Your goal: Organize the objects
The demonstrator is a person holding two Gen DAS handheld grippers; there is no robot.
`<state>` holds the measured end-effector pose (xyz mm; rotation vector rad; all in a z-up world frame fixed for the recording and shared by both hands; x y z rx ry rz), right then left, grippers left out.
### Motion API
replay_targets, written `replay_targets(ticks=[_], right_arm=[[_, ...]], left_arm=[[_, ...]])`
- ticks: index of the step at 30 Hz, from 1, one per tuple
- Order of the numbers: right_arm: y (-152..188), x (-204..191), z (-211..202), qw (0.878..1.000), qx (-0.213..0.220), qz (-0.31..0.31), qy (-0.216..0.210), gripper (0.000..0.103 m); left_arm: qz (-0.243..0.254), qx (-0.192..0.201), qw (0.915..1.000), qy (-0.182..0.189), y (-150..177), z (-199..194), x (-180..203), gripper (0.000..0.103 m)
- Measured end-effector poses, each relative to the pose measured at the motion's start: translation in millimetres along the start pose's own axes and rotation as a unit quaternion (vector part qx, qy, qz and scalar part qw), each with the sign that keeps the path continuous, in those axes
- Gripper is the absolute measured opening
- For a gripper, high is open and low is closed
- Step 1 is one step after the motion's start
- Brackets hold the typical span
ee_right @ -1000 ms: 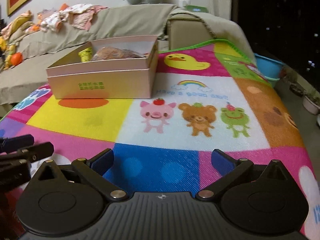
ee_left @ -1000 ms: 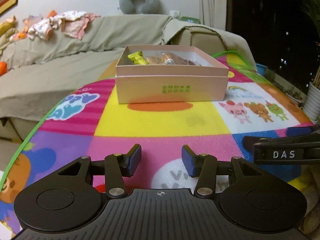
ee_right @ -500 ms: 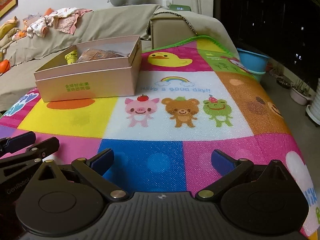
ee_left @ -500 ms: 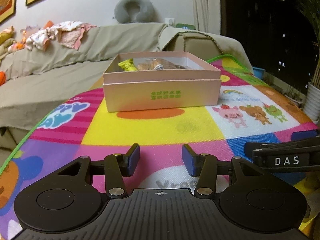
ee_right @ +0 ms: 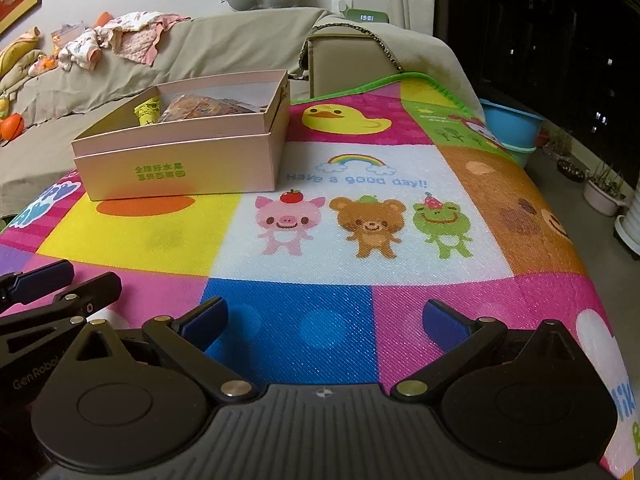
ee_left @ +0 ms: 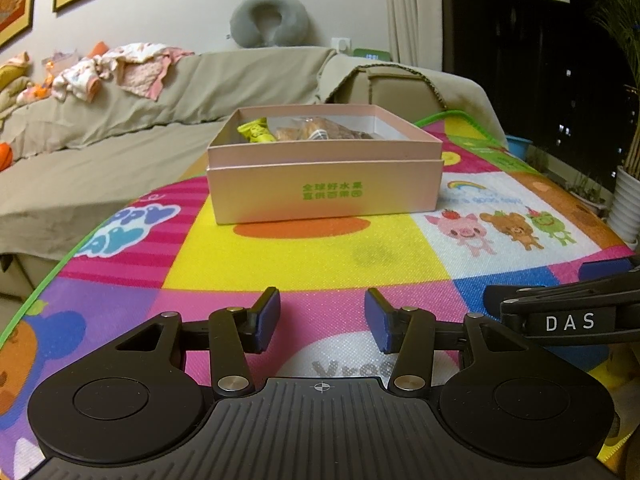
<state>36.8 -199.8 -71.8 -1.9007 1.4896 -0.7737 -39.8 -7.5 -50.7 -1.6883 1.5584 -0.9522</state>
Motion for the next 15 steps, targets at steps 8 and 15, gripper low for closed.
replay_targets(ticks=[8, 15], right_arm=[[-2.9, -0.6, 2.0, 1.000, -0.005, 0.002, 0.000, 0.103], [-2.0, -1.1, 1.2, 1.000, 0.001, 0.000, 0.008, 0.103]], left_arm=[[-0.001, 0.000, 1.0000, 0.001, 0.0, 0.4, -0.3, 0.052], [-0.003, -0.001, 1.0000, 0.002, 0.5, 0.4, -0.5, 0.052]])
Point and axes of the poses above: each gripper's, at about its wrist camera, not at the fingertips, and z roughly the way its jaws point, x to its right, y to its underside, the point moved 8 cm from there along z, roughly the way its jaws point, and after that the axes turned 6 degrees about -z, right-handed, at the moved point
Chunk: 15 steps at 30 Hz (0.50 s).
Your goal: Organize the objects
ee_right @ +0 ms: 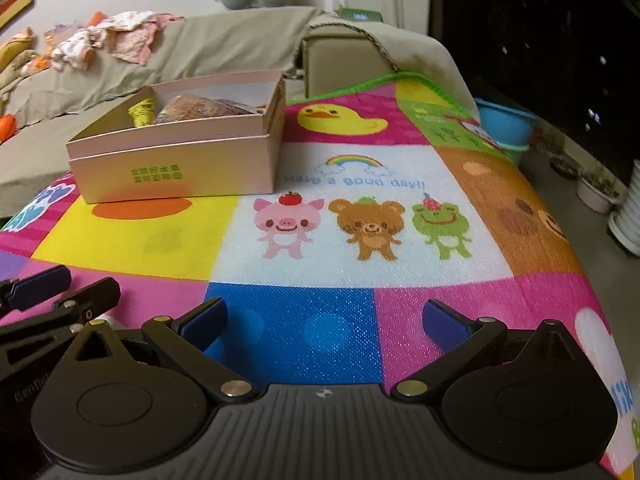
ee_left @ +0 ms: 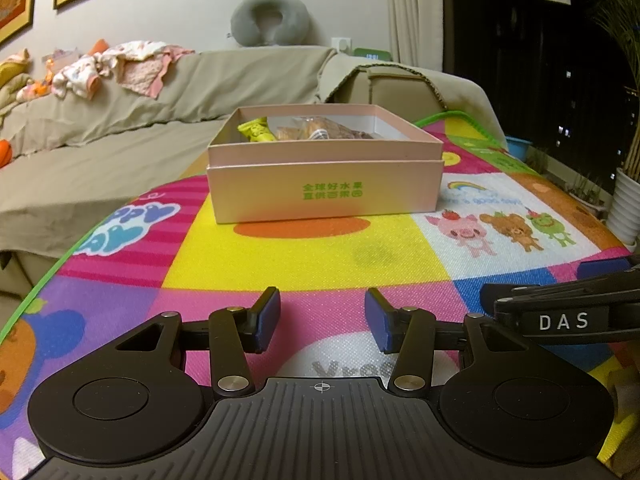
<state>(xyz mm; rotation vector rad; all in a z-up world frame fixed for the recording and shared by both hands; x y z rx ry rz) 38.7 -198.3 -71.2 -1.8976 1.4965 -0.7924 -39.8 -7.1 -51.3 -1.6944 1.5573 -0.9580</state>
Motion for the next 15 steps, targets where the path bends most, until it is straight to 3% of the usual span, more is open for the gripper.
replay_targets(ticks=[4, 15], right_arm=[[-2.0, 1.6, 2.2, 1.000, 0.000, -0.013, -0.018, 0.103], [-2.8, -1.9, 4.3, 0.999, 0.034, -0.019, -0.019, 0.103]], left_arm=[[-0.002, -0.001, 1.0000, 0.000, -0.2, 0.2, -0.3, 0.052], [-0.006, -0.001, 1.0000, 0.001, -0.4, 0.1, -0.2, 0.052]])
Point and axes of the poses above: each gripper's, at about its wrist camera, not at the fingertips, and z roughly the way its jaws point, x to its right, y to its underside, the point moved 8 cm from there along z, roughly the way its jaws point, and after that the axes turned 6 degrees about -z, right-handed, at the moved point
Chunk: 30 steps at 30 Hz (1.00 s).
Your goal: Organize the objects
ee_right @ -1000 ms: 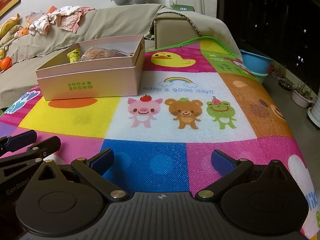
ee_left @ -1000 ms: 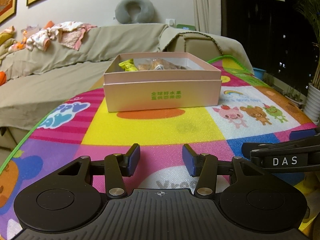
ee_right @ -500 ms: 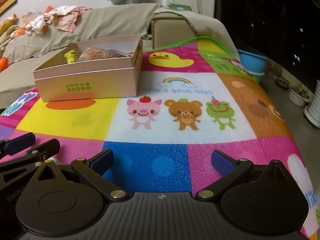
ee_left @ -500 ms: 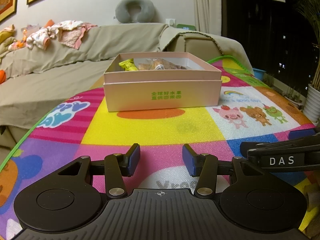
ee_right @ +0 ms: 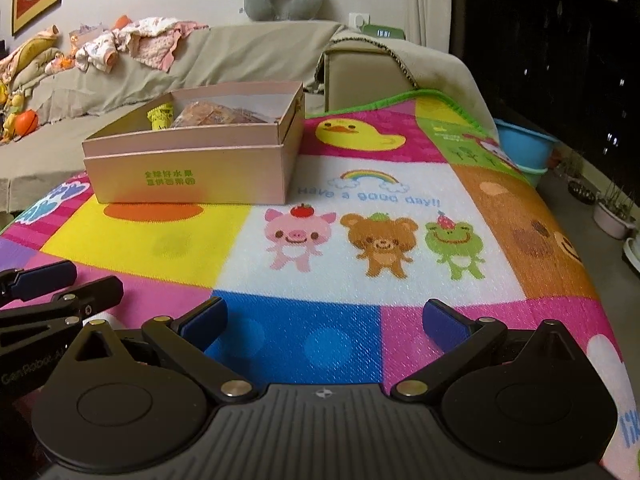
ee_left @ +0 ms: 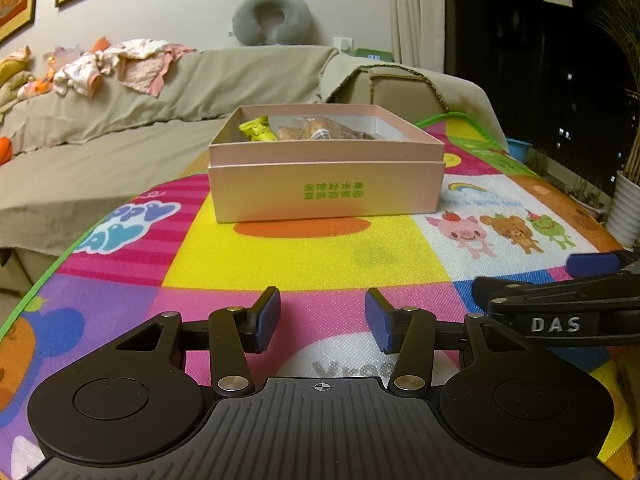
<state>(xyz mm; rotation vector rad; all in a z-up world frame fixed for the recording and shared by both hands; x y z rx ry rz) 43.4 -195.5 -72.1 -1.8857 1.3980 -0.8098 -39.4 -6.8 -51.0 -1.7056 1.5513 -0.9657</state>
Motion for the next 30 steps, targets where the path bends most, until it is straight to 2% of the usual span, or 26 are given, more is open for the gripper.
replay_targets(ticks=[5, 9, 30], right_arm=[[0.7, -2.9, -1.6, 1.000, 0.015, -0.010, 0.003, 0.103], [0.9, 1.9, 0.0, 1.000, 0.012, 0.006, -0.014, 0.103], [1.7, -0.9, -2.0, 1.000, 0.011, 0.015, -0.002, 0.103]], left_arm=[[0.001, -0.001, 1.0000, -0.006, -0.7, 0.6, 1.5, 0.053], [-0.001, -0.001, 1.0000, -0.005, -1.2, 0.7, 0.8, 0.053], [-0.005, 0.001, 1.0000, -0.002, -0.5, 0.2, -0.8, 0.052]])
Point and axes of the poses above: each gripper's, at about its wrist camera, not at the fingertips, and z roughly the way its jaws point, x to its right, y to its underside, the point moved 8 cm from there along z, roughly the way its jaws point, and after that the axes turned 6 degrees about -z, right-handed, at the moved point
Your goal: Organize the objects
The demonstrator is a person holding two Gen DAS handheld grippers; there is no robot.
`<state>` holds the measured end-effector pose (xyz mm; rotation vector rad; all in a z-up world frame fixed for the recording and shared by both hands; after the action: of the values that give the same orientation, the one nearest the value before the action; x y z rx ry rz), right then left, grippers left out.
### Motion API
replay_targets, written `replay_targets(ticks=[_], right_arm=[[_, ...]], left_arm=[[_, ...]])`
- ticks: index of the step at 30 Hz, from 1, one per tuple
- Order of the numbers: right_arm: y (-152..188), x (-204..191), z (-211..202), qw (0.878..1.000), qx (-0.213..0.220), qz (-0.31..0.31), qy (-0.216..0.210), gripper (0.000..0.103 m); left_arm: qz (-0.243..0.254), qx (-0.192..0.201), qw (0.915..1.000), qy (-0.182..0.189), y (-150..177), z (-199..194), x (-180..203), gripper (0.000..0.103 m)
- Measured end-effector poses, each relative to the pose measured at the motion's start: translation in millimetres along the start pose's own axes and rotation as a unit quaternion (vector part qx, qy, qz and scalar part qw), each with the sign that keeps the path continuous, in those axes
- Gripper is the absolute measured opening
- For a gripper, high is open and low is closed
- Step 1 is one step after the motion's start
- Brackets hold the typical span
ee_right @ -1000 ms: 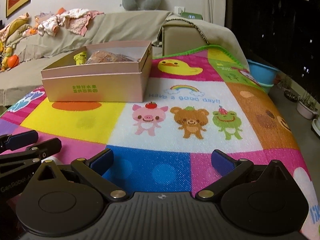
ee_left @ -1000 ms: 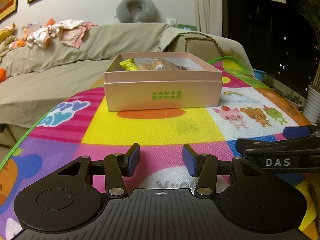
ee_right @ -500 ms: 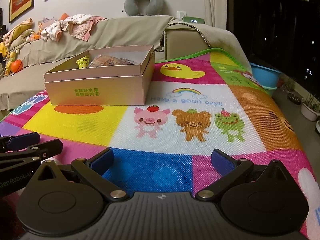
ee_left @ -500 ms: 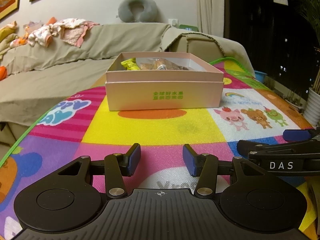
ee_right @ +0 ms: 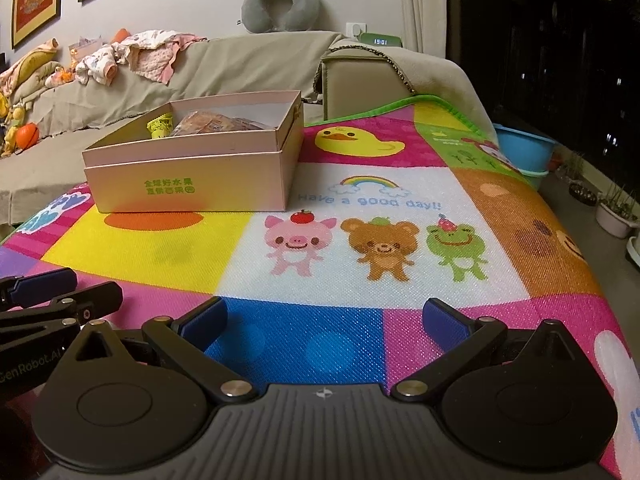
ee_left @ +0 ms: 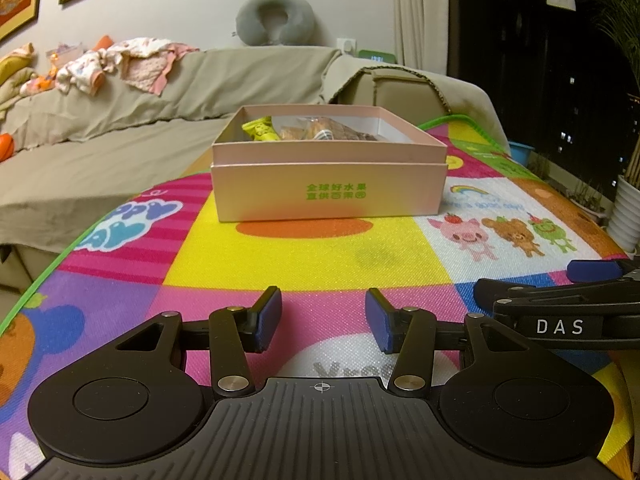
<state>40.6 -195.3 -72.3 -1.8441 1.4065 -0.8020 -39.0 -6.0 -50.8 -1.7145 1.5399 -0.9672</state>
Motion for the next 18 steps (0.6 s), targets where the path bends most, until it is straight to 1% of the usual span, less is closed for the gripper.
replay_targets(ticks=[18], right_arm=[[0.5, -1.7, -0.7, 1.000, 0.000, -0.003, 0.002, 0.103]], left_arm=[[-0.003, 0.001, 1.0000, 0.001, -0.3, -0.4, -0.5, 0.051]])
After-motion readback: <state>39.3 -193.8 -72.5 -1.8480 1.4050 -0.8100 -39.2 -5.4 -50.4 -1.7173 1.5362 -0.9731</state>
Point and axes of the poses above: each gripper's, at about its wrist camera, not at the fingertips, and z roughly the way its jaws point, x to its right, y to its underside, the point moved 8 cm from there along z, roughly the way its jaws point, and after that the axes turned 6 degrees about -z, right-handed, at the moved point
